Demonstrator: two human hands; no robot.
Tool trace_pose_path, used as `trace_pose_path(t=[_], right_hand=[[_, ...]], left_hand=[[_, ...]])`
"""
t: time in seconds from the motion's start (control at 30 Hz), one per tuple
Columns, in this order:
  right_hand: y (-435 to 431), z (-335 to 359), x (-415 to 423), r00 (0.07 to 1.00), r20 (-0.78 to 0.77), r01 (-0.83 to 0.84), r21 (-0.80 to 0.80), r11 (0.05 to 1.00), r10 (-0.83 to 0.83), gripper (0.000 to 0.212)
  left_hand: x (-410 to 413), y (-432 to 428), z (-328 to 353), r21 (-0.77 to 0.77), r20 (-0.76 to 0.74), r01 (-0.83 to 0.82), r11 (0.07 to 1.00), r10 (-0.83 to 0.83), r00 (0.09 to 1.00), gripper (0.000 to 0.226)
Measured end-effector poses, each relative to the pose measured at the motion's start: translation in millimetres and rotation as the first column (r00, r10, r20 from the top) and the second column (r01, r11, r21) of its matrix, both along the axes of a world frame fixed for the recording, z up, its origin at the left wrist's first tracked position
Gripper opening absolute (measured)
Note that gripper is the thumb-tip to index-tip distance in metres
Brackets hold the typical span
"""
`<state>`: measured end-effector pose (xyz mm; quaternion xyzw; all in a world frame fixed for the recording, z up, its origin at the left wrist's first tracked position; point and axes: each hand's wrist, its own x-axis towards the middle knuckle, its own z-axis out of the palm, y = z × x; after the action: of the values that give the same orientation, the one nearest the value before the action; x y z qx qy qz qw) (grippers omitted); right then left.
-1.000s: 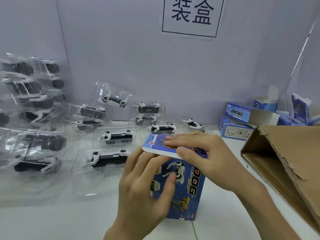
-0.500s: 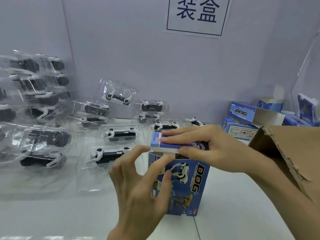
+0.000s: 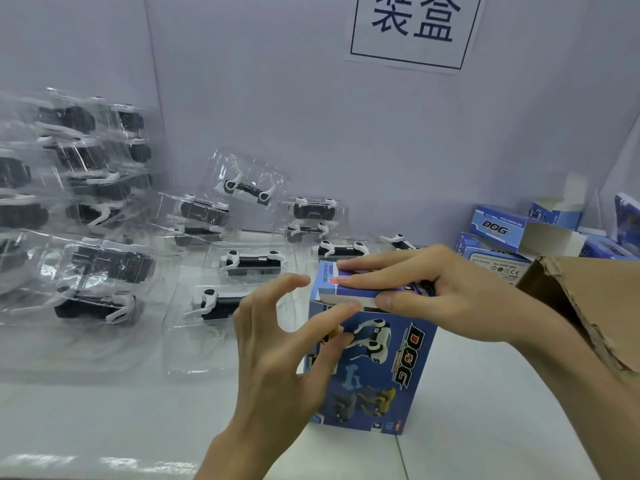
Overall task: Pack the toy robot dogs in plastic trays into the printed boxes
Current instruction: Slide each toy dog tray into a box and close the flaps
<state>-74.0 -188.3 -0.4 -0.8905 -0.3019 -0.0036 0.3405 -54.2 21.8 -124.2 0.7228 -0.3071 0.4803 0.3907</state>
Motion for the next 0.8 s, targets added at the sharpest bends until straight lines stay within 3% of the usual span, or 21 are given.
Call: trace_pose_path(t=[0.2,0.33,0.47,0.6,0.73,0.8], right_hand=[[9,1,-1,0.999,-0.035,-0.028,0.026,0.999,0.029,0.033],[12,-4,-1,0.999,0.035,-0.015,-0.009,1.0,0.015,0.036],[10,-5,-1,1.0,0.011,-0.009,-0.011,1.0,0.009,0.036],[12,-7,1,0.995,0.083,0.047,0.014,0.999,-0.048,0.031],[10,-7,0,0.993,0.109,0.051,0.011,0.999,-0.052,0.035],[8,-6,0,0.996,0.093,0.014,-0.01,1.0,-0.013,0.037]], left_hand=[[4,3,1,-0.018,-0.025,0.222,0.975,-0.222,0.975,0.031],[6,5,4,-0.034,-0.03,0.271,0.962,-0.272,0.962,0.038],[7,4,8,-0.013,-0.028,0.323,0.946,-0.323,0.946,0.037],[4,5,10,0.001,-0.035,0.287,0.958,-0.286,0.957,0.039],[-10,0,11,0.044,-0.019,0.075,0.996,-0.074,0.997,0.031],[-14,-4,17,0.028,-0.062,0.131,0.991,-0.129,0.99,0.031]])
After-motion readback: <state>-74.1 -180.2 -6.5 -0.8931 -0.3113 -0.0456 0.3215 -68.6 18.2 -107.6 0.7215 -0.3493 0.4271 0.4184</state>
